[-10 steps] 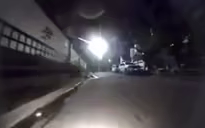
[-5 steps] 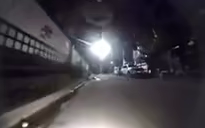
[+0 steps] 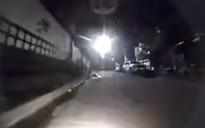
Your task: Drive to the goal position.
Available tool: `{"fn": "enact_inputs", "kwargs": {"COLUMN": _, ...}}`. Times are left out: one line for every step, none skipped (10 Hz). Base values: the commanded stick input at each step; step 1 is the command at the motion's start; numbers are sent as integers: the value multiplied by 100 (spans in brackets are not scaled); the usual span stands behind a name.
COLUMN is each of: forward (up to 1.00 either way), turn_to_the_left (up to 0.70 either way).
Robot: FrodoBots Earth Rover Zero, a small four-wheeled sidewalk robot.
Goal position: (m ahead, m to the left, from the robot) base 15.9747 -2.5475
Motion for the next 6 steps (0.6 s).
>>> {"fn": "enact_inputs", "kwargs": {"forward": 70, "turn_to_the_left": 0}}
{"fn": "enact_inputs", "kwargs": {"forward": 70, "turn_to_the_left": 0}}
{"fn": "enact_inputs", "kwargs": {"forward": 70, "turn_to_the_left": 0}}
{"fn": "enact_inputs", "kwargs": {"forward": 70, "turn_to_the_left": 0}}
{"fn": "enact_inputs", "kwargs": {"forward": 70, "turn_to_the_left": 0}}
{"fn": "enact_inputs", "kwargs": {"forward": 70, "turn_to_the_left": 0}}
